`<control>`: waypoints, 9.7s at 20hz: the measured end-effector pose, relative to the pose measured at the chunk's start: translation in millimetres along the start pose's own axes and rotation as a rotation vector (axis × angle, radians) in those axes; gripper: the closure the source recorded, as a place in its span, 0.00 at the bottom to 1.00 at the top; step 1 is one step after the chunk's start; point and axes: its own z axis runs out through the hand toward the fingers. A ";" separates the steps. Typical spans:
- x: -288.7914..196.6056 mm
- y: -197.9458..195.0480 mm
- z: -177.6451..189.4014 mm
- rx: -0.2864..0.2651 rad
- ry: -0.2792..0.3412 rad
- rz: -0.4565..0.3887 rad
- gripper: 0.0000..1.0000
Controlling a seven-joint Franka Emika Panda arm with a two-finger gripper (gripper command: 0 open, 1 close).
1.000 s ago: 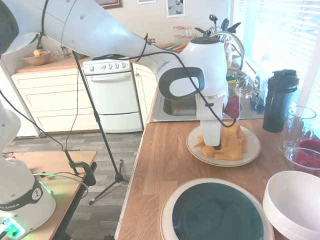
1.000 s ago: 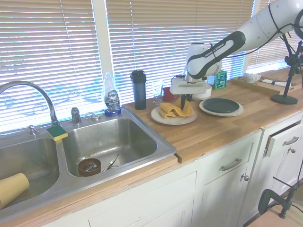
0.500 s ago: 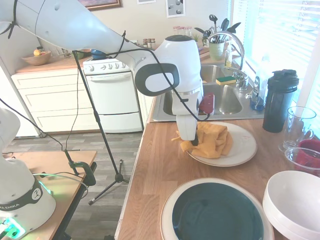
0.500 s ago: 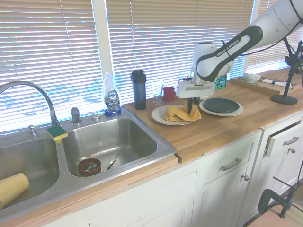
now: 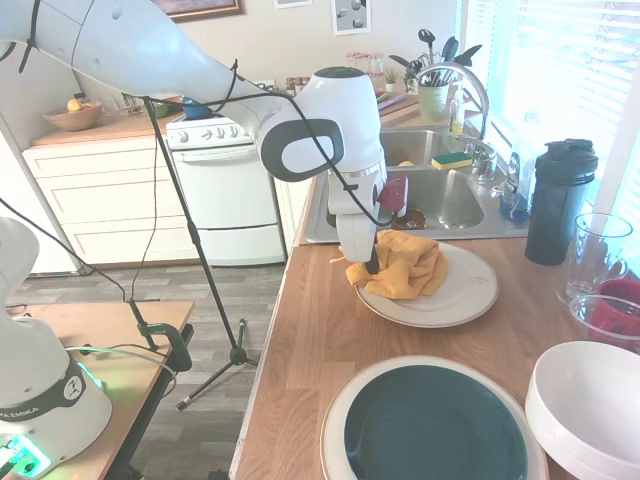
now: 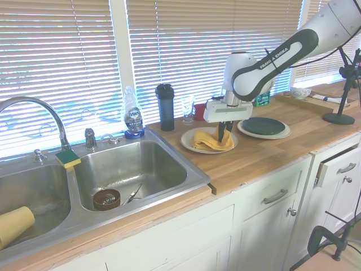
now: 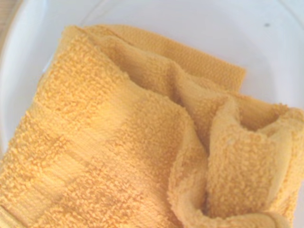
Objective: Wipe the white plate in clockwise motion
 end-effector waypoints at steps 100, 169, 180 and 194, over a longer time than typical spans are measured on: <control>139.2 -58.2 20.8 0.057 0.183 0.198 1.00; -100.5 22.3 6.5 0.007 0.031 0.008 0.00; -101.8 33.2 6.9 0.002 0.042 -0.022 0.00; -100.4 31.7 -12.7 0.029 0.056 -0.036 0.00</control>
